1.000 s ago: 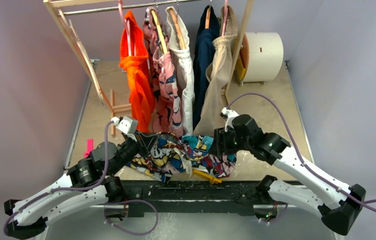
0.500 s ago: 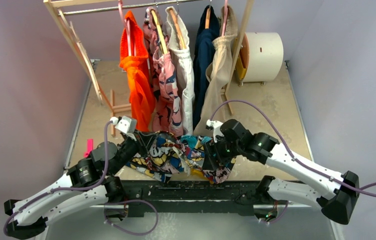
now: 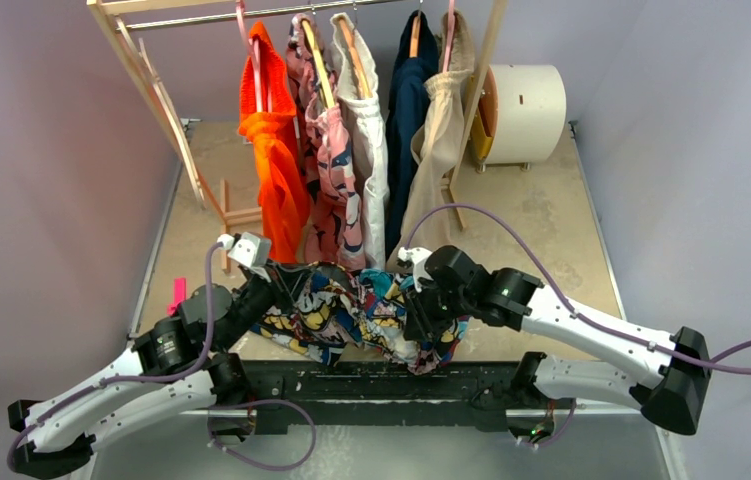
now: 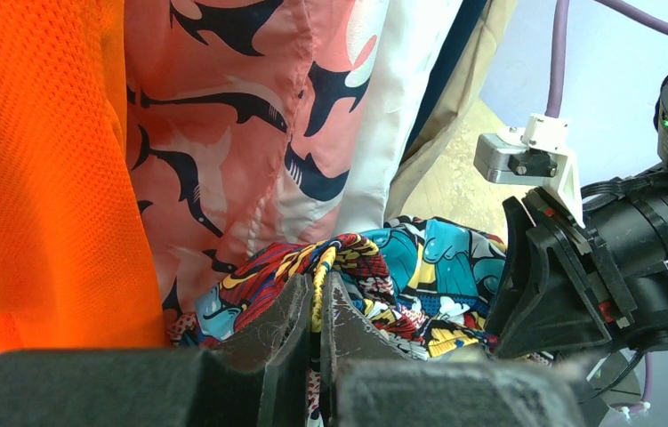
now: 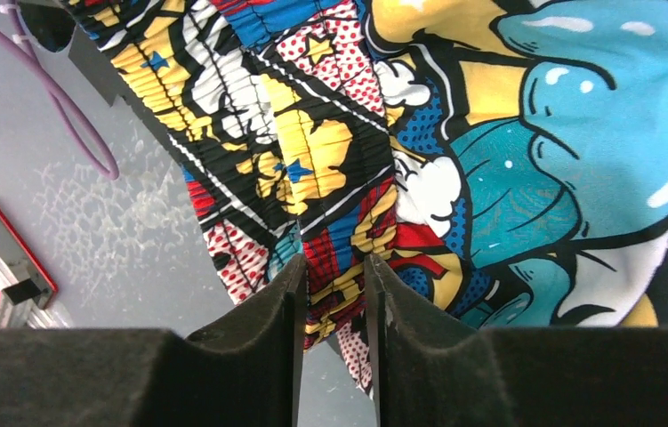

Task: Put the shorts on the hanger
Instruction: Adjust the shorts at the center of the board.

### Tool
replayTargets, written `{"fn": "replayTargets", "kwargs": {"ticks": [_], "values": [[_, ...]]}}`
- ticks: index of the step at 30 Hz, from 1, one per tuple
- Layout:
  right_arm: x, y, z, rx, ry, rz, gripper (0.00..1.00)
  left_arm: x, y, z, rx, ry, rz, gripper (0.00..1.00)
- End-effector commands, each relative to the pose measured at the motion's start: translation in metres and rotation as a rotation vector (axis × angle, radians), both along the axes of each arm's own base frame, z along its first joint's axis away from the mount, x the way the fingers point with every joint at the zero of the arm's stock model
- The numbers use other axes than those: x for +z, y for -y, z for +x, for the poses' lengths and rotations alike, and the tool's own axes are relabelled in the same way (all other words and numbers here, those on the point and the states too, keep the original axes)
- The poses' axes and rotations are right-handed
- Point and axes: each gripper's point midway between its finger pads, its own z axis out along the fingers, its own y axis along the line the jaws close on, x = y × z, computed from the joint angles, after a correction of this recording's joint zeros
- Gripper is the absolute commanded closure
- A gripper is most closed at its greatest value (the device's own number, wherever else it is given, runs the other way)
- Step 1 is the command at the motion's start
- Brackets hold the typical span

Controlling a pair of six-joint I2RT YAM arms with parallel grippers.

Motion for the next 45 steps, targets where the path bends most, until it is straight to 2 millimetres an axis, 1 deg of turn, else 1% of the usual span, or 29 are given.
{"fn": "replayTargets", "kwargs": {"ticks": [1, 4, 6, 7, 8, 9, 11, 12, 15, 16, 17, 18, 20, 21, 24, 26, 27, 28, 29, 31, 32, 33, 35, 37, 39, 41, 42, 44, 45], "values": [[0.022, -0.009, 0.014, -0.029, 0.074, 0.049, 0.71, 0.013, -0.003, 0.002, 0.014, 0.026, -0.040, 1.00], [0.021, -0.007, 0.017, -0.038, 0.087, 0.038, 0.81, 0.014, -0.003, 0.001, 0.015, 0.027, -0.041, 1.00], [0.025, -0.005, 0.025, -0.063, 0.126, 0.027, 0.94, 0.018, -0.006, 0.001, 0.021, 0.030, -0.047, 1.00], [0.031, -0.003, 0.031, -0.080, 0.158, 0.026, 1.00, 0.022, -0.007, 0.000, 0.023, 0.034, -0.057, 1.00], [0.041, -0.001, 0.039, -0.104, 0.204, 0.026, 1.00, 0.028, -0.009, 0.000, 0.026, 0.041, -0.071, 1.00], [0.054, 0.003, 0.047, -0.132, 0.256, 0.029, 1.00, 0.039, -0.012, -0.001, 0.027, 0.054, -0.090, 1.00], [0.096, 0.014, 0.068, -0.215, 0.393, 0.048, 1.00, 0.063, -0.021, -0.004, 0.037, 0.088, -0.122, 1.00], [0.122, 0.020, 0.078, -0.259, 0.462, 0.064, 1.00, 0.079, -0.027, -0.006, 0.043, 0.110, -0.139, 1.00], [0.177, 0.042, 0.099, -0.332, 0.638, 0.048, 1.00, 0.120, -0.050, -0.011, 0.076, 0.176, -0.165, 1.00], [0.192, 0.047, 0.107, -0.366, 0.688, 0.042, 1.00, 0.129, -0.056, -0.012, 0.088, 0.193, -0.168, 1.00], [0.202, 0.051, 0.113, -0.387, 0.729, 0.039, 1.00, 0.136, -0.063, -0.013, 0.103, 0.204, -0.171, 1.00], [0.205, 0.052, 0.118, -0.402, 0.763, 0.034, 1.00, 0.138, -0.068, -0.013, 0.120, 0.209, -0.169, 1.00], [0.195, 0.052, 0.129, -0.440, 0.800, 0.016, 1.00, 0.127, -0.071, -0.010, 0.143, 0.197, -0.163, 1.00], [0.182, 0.049, 0.133, -0.451, 0.800, 0.010, 1.00, 0.119, -0.068, -0.009, 0.144, 0.186, -0.167, 1.00], [0.132, 0.042, 0.139, -0.490, 0.746, -0.023, 1.00, 0.082, -0.054, -0.004, 0.135, 0.133, -0.176, 1.00], [0.105, 0.043, 0.140, -0.526, 0.715, -0.051, 1.00, 0.058, -0.044, 0.000, 0.134, 0.090, -0.177, 1.00], [0.095, 0.046, 0.140, -0.540, 0.705, -0.063, 1.00, 0.047, -0.040, 0.002, 0.139, 0.070, -0.171, 1.00], [0.092, 0.047, 0.141, -0.556, 0.702, -0.065, 1.00, 0.039, -0.037, 0.004, 0.145, 0.054, -0.168, 1.00], [0.095, 0.050, 0.141, -0.569, 0.707, -0.061, 1.00, 0.033, -0.035, 0.007, 0.155, 0.044, -0.163, 1.00], [0.110, 0.054, 0.142, -0.585, 0.730, -0.050, 1.00, 0.031, -0.033, 0.013, 0.182, 0.037, -0.146, 1.00], [0.130, 0.056, 0.143, -0.602, 0.755, -0.021, 1.00, 0.035, -0.032, 0.014, 0.185, 0.044, -0.138, 1.00], [0.142, 0.059, 0.144, -0.608, 0.775, -0.010, 1.00, 0.038, -0.029, 0.016, 0.185, 0.048, -0.132, 1.00], [0.153, 0.064, 0.144, -0.606, 0.804, -0.005, 1.00, 0.041, -0.022, 0.019, 0.178, 0.045, -0.122, 1.00], [0.145, 0.065, 0.142, -0.602, 0.794, -0.022, 1.00, 0.030, -0.009, 0.020, 0.147, 0.021, -0.105, 1.00], [0.123, 0.063, 0.138, -0.593, 0.748, -0.042, 1.00, 0.007, 0.004, 0.020, 0.117, -0.028, -0.085, 1.00], [0.097, 0.061, 0.132, -0.583, 0.689, -0.055, 1.00, -0.015, 0.012, 0.019, 0.103, -0.084, -0.079, 1.00], [0.088, 0.061, 0.129, -0.583, 0.663, -0.052, 1.00, -0.024, 0.015, 0.017, 0.097, -0.103, -0.083, 1.00], [0.081, 0.058, 0.124, -0.575, 0.632, -0.029, 1.00, -0.036, 0.017, 0.015, 0.086, -0.131, -0.097, 1.00], [0.083, 0.058, 0.122, -0.581, 0.629, -0.011, 1.00, -0.039, 0.017, 0.014, 0.087, -0.139, -0.103, 1.00]]}}
